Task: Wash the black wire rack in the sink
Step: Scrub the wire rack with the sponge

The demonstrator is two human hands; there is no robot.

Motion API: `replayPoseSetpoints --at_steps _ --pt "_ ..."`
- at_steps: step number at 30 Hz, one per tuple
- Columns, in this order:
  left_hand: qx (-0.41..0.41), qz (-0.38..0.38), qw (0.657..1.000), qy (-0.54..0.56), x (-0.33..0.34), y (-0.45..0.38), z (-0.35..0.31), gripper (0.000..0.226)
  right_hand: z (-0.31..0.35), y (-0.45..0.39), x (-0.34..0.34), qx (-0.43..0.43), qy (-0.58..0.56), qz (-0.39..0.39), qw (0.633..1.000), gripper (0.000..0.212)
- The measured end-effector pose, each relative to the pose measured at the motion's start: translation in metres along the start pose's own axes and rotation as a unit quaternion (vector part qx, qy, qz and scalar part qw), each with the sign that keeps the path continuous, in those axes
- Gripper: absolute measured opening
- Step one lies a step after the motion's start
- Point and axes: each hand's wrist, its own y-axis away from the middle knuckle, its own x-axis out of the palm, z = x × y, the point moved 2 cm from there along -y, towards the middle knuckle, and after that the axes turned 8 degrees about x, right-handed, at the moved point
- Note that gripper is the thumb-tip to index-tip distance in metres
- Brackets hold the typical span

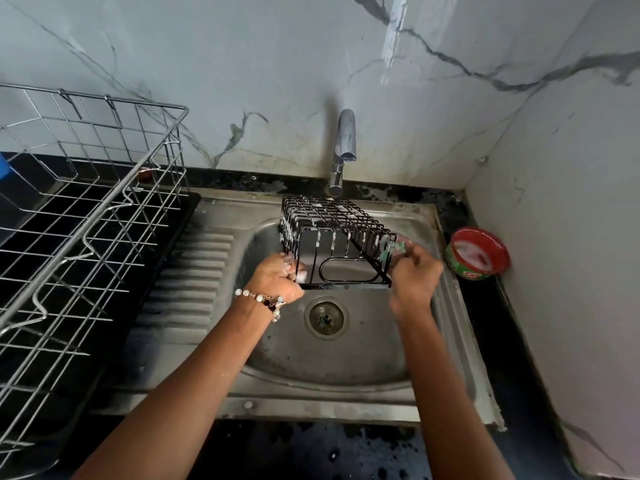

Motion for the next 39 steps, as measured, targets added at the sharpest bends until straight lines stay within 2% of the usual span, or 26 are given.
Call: replayPoseSetpoints --at_steps 1,2,3,5,8,11,13,15,17,18,19,23,25,26,28,31,33,34,36,37,39 --pt "-0.013 0.008 0.998 0.059 0.000 0.005 0.000 0.049 0.004 -0.004 0.000 0.040 -0.040 0.049 0.997 0.035" --pt "-0.029 -0.009 0.997 0.073 -0.005 -0.004 0.004 0.059 0.008 -0.008 -0.001 0.066 -0.054 0.088 0.992 0.031" --pt "-0.038 -0.002 0.992 0.117 -0.007 0.002 0.002 0.063 0.012 -0.009 -0.003 0.077 -0.043 0.114 0.990 0.028" --pt "-0.039 -0.011 0.992 0.123 -0.012 -0.001 0.006 0.052 0.013 -0.014 -0.002 0.062 0.016 0.116 0.991 0.026" --pt "-0.010 0.006 0.995 0.103 -0.011 0.000 0.013 0.046 0.017 0.001 0.014 -0.068 0.168 0.094 0.979 0.019" --pt "0.013 0.015 0.999 0.032 -0.005 0.001 0.018 0.036 0.014 0.043 0.043 -0.233 0.328 0.119 0.907 0.030" --pt "0.018 0.023 0.999 0.019 -0.004 0.002 0.021 0.035 0.008 0.069 0.052 -0.338 0.321 0.126 0.876 0.044" --pt "0.021 0.042 0.998 0.050 -0.009 0.003 0.020 0.036 0.000 0.071 0.050 -0.422 0.293 0.173 0.840 0.059" --pt "0.026 0.050 0.995 0.084 -0.015 0.001 0.017 0.036 -0.010 0.053 0.033 -0.467 0.283 0.233 0.805 0.067" --pt "0.027 0.047 0.994 0.094 -0.018 -0.001 0.016 0.036 -0.013 0.044 0.022 -0.468 0.289 0.239 0.801 0.069" --pt "0.028 0.042 0.994 0.100 -0.021 -0.001 0.014 0.036 -0.015 0.036 0.013 -0.456 0.298 0.221 0.809 0.069" --pt "0.028 0.064 0.992 0.108 -0.024 -0.001 0.014 0.037 -0.012 0.013 0.005 -0.337 0.309 0.072 0.886 0.052" --pt "0.028 0.077 0.992 0.092 -0.020 0.001 0.016 0.039 -0.005 0.015 0.020 -0.306 0.316 0.040 0.897 0.051" --pt "0.034 0.081 0.993 0.076 -0.018 0.002 0.017 0.039 0.000 0.020 0.030 -0.312 0.307 0.037 0.898 0.052" --pt "0.053 0.090 0.994 0.040 -0.015 0.001 0.018 0.038 0.008 0.037 0.047 -0.376 0.260 0.050 0.888 0.057" --pt "0.067 0.103 0.992 0.019 -0.017 -0.001 0.017 0.037 0.009 0.047 0.051 -0.485 0.226 0.114 0.837 0.063" --pt "0.076 0.107 0.991 0.013 -0.021 -0.003 0.015 0.037 0.007 0.036 0.042 -0.503 0.234 0.137 0.821 0.063" --pt "0.080 0.108 0.991 0.009 -0.023 -0.002 0.014 0.038 0.007 0.027 0.037 -0.478 0.242 0.123 0.835 0.061" --pt "0.083 0.110 0.990 0.003 -0.024 0.000 0.013 0.038 0.010 0.006 0.028 -0.370 0.269 0.070 0.887 0.053" --pt "0.085 0.112 0.990 0.000 -0.023 0.002 0.013 0.037 0.012 -0.003 0.025 -0.321 0.283 0.048 0.903 0.048" --pt "0.084 0.117 0.990 -0.004 -0.022 0.005 0.014 0.037 0.017 -0.013 0.027 -0.279 0.276 0.019 0.920 0.042"
